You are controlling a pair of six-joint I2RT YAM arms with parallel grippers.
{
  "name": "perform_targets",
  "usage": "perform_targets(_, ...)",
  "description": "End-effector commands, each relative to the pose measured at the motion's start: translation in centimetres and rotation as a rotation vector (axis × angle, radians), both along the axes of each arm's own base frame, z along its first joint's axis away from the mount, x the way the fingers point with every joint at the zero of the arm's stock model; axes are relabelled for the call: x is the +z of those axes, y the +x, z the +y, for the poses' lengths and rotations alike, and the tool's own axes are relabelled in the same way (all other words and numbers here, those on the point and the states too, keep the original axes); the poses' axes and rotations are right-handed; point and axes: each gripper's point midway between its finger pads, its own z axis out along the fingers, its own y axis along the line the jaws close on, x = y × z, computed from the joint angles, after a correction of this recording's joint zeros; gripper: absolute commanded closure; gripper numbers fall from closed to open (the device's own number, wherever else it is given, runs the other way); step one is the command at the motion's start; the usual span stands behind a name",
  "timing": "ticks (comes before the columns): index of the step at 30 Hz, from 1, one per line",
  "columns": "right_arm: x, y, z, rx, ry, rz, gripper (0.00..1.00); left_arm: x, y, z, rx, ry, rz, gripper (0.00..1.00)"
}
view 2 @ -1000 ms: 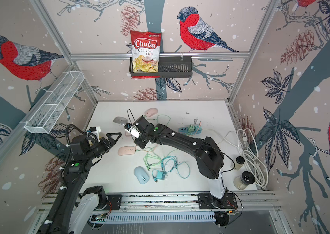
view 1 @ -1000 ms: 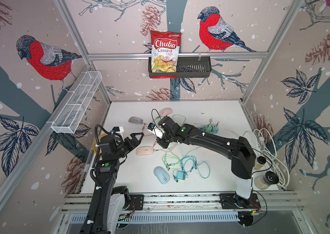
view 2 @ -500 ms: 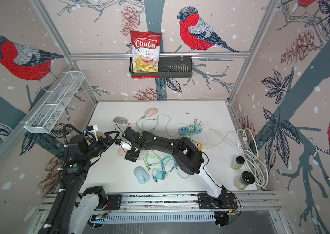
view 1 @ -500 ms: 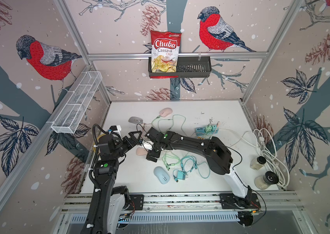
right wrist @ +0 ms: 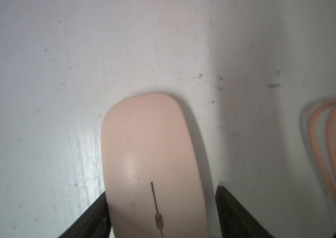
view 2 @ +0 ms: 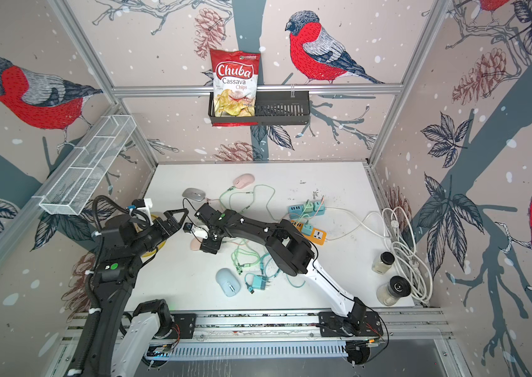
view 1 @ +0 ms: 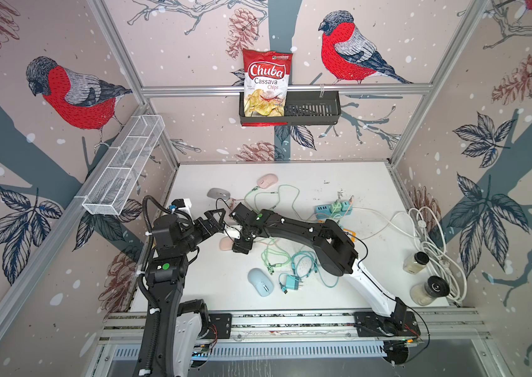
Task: Unplug the wireless mouse
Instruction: Pick up the mouse from the center of the board.
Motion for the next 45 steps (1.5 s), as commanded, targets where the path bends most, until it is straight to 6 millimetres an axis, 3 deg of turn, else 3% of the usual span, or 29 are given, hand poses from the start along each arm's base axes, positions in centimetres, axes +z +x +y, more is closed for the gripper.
perform_targets(1, -1.0, -0.8, -1.5, -0.003, -0.061, 0.022, 0.34, 0.1, -0.1, 0.4, 0.014, 0.035, -0.006, 0.04)
perform_targets(7, 2.0, -0.6, -1.8, -0.049, 0.014, 0.010, 0.57, 0.6, -0.1, 0.6, 0.019, 0.041, -0.014, 0.04)
perform_targets(15, 9.7, 0.4, -3.9, -0.134, 0.134, -0.051, 0.58, 1.4, -0.2, -0.1, -0.010, 0.007, -0.036, 0.06)
perform_targets(22, 15.5, -0.1, -9.3, -0.227, 0.193, -0.119, 0.57, 1.1, 0.1, -3.5, -0.215, -0.226, -0.081, 0.14)
perform_targets(27, 18.5, -1.3, -11.3, -0.244, 0.232, -0.127, 0.56, 0.4, 0.0, -5.6, -0.360, -0.409, -0.053, 0.17)
perform_targets(35, 20.1, -2.1, -11.2, -0.227, 0.267, -0.125, 0.56, 2.9, -1.1, -9.3, -0.519, -0.484, -0.074, 0.16)
perform_targets(38, 20.4, -2.2, -10.8, -0.218, 0.275, -0.128, 0.55, 2.5, -1.2, -9.6, -0.523, -0.485, -0.060, 0.18)
perform_targets(39, 20.4, -2.3, -10.7, -0.215, 0.274, -0.127, 0.55, 2.5, -1.3, -9.8, -0.529, -0.482, -0.055, 0.28)
perform_targets(40, 20.4, -2.3, -10.6, -0.214, 0.273, -0.128, 0.55, 2.3, -1.4, -9.9, -0.537, -0.479, -0.049, 0.30)
perform_targets(45, 20.2, -2.5, -10.1, -0.202, 0.268, -0.129, 0.55, 1.1, -1.8, -11.3, -0.576, -0.407, 0.001, 0.35)
